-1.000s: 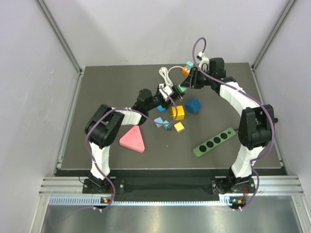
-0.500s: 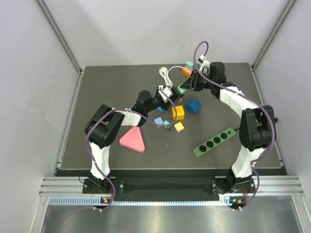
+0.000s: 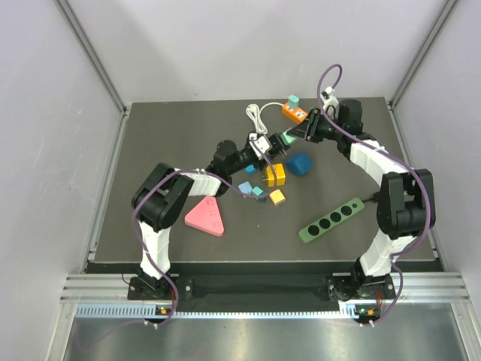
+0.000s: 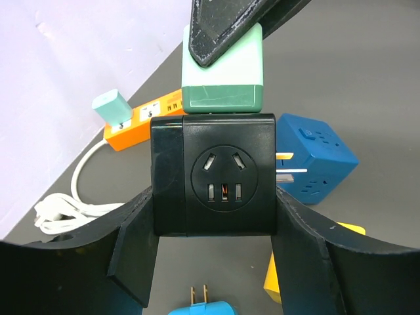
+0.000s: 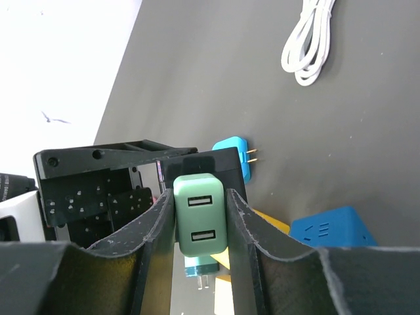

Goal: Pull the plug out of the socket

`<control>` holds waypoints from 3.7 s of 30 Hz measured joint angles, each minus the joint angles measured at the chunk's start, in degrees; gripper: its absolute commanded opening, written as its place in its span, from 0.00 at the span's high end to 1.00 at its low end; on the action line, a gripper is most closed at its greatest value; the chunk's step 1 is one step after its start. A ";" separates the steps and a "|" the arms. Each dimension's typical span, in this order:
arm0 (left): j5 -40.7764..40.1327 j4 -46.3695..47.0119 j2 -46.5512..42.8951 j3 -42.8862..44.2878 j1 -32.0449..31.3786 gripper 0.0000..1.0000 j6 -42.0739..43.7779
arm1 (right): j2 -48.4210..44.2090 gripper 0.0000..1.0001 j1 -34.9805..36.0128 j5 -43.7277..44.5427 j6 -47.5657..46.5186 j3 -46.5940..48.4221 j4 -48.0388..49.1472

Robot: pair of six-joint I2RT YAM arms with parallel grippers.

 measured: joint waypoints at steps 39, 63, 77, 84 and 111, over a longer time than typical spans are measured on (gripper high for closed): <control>-4.48 -3.52 -2.38 -2.67 0.70 1.00 3.21 | -6.54 1.00 -14.03 4.31 8.81 -8.09 11.98; -10.16 -3.80 -19.02 -18.16 2.71 1.00 -3.30 | -1.40 0.21 4.59 -3.06 3.78 -0.44 12.35; -10.88 -6.91 -27.52 -23.39 2.69 1.00 -4.79 | -0.90 0.22 7.91 -6.43 4.66 0.17 11.85; -10.86 -6.95 -27.52 -23.39 2.56 1.00 -4.83 | 3.28 0.35 8.66 -6.78 4.70 3.43 10.86; -12.37 -12.72 -27.36 -20.68 2.25 1.00 -5.81 | 4.72 1.00 13.16 0.74 8.52 -1.55 19.12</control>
